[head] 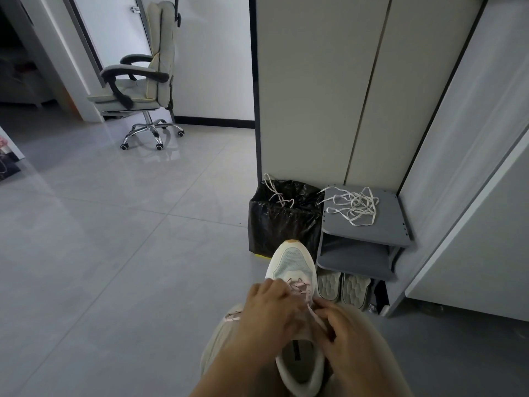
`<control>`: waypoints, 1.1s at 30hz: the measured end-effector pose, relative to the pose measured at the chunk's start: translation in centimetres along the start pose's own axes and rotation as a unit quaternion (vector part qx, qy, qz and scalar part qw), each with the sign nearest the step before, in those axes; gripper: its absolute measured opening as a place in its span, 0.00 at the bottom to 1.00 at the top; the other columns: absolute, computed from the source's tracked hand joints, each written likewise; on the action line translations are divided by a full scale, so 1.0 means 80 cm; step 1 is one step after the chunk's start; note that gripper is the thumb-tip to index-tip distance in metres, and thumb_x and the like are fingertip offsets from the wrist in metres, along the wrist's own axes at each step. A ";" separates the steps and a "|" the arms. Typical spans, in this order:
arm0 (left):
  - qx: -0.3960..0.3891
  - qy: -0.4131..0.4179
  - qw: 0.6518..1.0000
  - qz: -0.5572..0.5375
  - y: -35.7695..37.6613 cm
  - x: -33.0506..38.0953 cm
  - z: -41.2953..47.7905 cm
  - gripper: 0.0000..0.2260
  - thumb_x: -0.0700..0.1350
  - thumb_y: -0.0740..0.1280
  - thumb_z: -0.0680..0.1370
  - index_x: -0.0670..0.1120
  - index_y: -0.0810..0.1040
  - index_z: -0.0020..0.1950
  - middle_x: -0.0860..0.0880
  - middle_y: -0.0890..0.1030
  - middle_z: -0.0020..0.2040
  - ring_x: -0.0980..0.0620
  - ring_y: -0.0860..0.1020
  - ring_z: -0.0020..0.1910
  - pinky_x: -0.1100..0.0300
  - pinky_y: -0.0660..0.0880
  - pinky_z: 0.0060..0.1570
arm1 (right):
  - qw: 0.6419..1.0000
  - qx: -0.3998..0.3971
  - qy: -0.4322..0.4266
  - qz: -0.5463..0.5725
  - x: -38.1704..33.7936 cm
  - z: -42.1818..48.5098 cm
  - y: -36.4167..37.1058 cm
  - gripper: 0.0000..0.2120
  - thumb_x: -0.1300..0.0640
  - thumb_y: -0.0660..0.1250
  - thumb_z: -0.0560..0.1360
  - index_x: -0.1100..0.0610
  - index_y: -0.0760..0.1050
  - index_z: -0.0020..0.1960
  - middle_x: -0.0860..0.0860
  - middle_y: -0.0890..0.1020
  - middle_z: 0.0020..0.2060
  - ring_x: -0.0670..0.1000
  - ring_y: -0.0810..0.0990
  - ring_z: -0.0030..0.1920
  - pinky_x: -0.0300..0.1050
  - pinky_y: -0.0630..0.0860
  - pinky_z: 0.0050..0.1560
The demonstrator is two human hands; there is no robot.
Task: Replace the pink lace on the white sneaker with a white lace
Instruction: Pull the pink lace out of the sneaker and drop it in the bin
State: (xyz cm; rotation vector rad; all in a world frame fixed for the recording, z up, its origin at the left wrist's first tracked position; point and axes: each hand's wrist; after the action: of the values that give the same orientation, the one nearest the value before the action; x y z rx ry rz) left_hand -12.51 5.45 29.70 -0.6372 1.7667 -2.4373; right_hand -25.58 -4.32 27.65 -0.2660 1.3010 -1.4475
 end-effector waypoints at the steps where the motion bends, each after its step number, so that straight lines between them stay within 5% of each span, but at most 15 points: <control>1: 0.003 0.015 1.000 0.025 0.011 0.011 0.004 0.08 0.51 0.73 0.64 0.55 0.81 0.42 0.55 0.78 0.42 0.55 0.76 0.44 0.61 0.75 0.45 | 1.000 -0.011 0.005 0.017 0.001 0.000 0.000 0.08 0.53 0.71 0.64 0.57 0.82 0.40 0.49 0.85 0.44 0.42 0.72 0.50 0.11 0.52 0.49; 5: 0.048 -0.026 0.998 -0.004 0.041 0.029 0.007 0.13 0.48 0.81 0.57 0.54 0.80 0.36 0.56 0.78 0.37 0.56 0.78 0.38 0.63 0.77 0.40 | 0.998 -0.026 0.000 0.064 0.013 -0.005 0.004 0.12 0.59 0.72 0.70 0.54 0.79 0.54 0.42 0.79 0.50 0.30 0.71 0.42 0.15 0.62 0.46; 10: 0.148 -0.031 0.987 -0.059 0.053 0.023 0.005 0.06 0.45 0.74 0.67 0.53 0.80 0.41 0.56 0.77 0.39 0.56 0.72 0.40 0.66 0.62 0.45 | 0.998 -0.027 0.027 0.048 0.002 -0.003 -0.005 0.11 0.57 0.72 0.62 0.55 0.82 0.45 0.47 0.85 0.44 0.30 0.66 0.49 0.10 0.54 0.46; 14: 0.147 -0.046 0.985 -0.083 0.064 0.021 0.008 0.07 0.45 0.76 0.66 0.53 0.82 0.41 0.57 0.78 0.41 0.56 0.73 0.42 0.68 0.63 0.45 | 0.998 -0.019 0.031 0.048 0.002 -0.001 -0.005 0.10 0.59 0.73 0.64 0.56 0.83 0.46 0.48 0.84 0.46 0.34 0.68 0.53 0.10 0.52 0.47; 19: 0.150 -0.022 0.986 -0.070 0.064 0.007 -0.001 0.04 0.50 0.65 0.72 0.54 0.80 0.41 0.58 0.77 0.43 0.59 0.68 0.45 0.66 0.65 0.44 | 0.997 -0.022 0.050 0.048 0.006 -0.002 -0.003 0.06 0.54 0.69 0.69 0.56 0.81 0.42 0.41 0.79 0.51 0.36 0.72 0.49 0.13 0.58 0.49; 22: 0.159 -0.018 0.975 -0.154 0.060 0.001 -0.011 0.05 0.51 0.62 0.73 0.56 0.77 0.46 0.62 0.74 0.47 0.62 0.68 0.49 0.71 0.68 0.46 | 0.995 -0.002 0.074 0.067 0.009 -0.004 0.003 0.08 0.51 0.65 0.69 0.55 0.78 0.40 0.41 0.78 0.49 0.38 0.72 0.46 0.16 0.62 0.47; 27: 0.053 -0.106 0.957 -0.263 0.030 -0.019 -0.015 0.09 0.51 0.64 0.76 0.57 0.70 0.56 0.64 0.71 0.47 0.62 0.73 0.47 0.69 0.70 0.52 | 0.992 -0.053 0.075 0.082 0.006 0.001 -0.005 0.03 0.60 0.69 0.72 0.55 0.77 0.45 0.40 0.75 0.42 0.40 0.74 0.45 0.26 0.67 0.43; 29: 0.005 -0.096 0.973 -0.211 0.021 -0.029 -0.012 0.07 0.52 0.64 0.77 0.52 0.75 0.52 0.63 0.73 0.40 0.60 0.75 0.41 0.63 0.70 0.51 | 0.990 -0.056 0.085 0.094 0.001 0.001 -0.009 0.03 0.61 0.69 0.72 0.56 0.77 0.45 0.40 0.74 0.40 0.41 0.75 0.44 0.26 0.68 0.43; 33: -0.031 -0.111 0.971 -0.208 0.004 -0.046 -0.006 0.06 0.45 0.66 0.77 0.48 0.76 0.40 0.59 0.72 0.29 0.58 0.73 0.33 0.70 0.65 0.37 | 0.987 -0.048 0.109 0.107 0.002 0.000 -0.006 0.04 0.63 0.69 0.72 0.56 0.77 0.44 0.43 0.76 0.41 0.41 0.75 0.39 0.27 0.68 0.42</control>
State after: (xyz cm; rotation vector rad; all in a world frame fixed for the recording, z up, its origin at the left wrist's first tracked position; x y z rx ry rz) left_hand -9.40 6.82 28.25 -1.3518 1.7682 -2.4272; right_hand -25.88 -4.55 28.01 -0.0281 1.5284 -1.2588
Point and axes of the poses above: each hand's wrist, its own z-axis towards the middle knuckle, its own y-axis out of the palm, x = y × z
